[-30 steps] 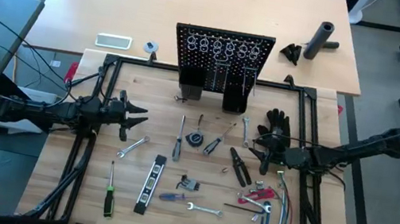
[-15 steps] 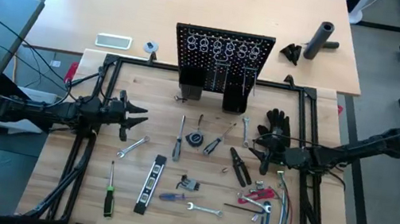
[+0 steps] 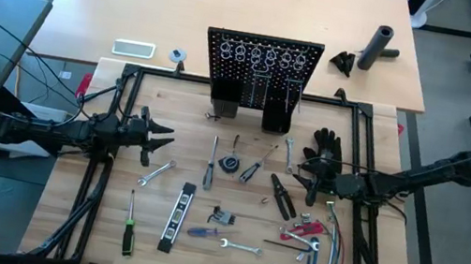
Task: Hang tools onto peg board
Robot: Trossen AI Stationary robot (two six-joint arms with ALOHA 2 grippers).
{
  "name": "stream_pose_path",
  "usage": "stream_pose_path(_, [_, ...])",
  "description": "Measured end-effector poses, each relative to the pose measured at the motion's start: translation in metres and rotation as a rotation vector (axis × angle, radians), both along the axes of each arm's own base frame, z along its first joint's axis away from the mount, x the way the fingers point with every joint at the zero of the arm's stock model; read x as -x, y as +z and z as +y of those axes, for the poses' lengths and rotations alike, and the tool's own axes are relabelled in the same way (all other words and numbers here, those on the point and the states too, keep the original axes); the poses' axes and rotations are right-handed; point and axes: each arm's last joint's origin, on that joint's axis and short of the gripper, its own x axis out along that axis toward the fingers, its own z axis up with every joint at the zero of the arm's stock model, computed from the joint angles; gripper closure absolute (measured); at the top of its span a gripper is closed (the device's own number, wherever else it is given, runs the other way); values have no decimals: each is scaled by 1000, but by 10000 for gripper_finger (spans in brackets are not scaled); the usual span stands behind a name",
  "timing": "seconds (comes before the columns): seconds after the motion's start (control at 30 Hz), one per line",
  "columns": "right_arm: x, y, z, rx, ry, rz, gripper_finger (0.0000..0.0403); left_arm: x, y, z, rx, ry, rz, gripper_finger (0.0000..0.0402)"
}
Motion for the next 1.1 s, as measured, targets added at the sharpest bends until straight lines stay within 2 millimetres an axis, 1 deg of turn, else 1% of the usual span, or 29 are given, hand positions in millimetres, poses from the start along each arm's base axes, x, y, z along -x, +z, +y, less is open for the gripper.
stream_pose_path(0.4, [0, 0, 0, 0, -1, -1, 231, 0, 0, 0, 0, 0, -1, 276])
stream_pose_path(0.57, [1, 0, -4, 47, -108, -8, 231, 0, 0, 0, 0, 0, 0, 276])
stream_pose_path(0.87, [0, 1, -2, 19, -54, -13, 231, 0, 0, 0, 0, 0, 0, 276])
stream_pose_path(1.1, [-1, 3, -2, 14, -56, -37, 231, 0, 0, 0, 0, 0, 0, 276])
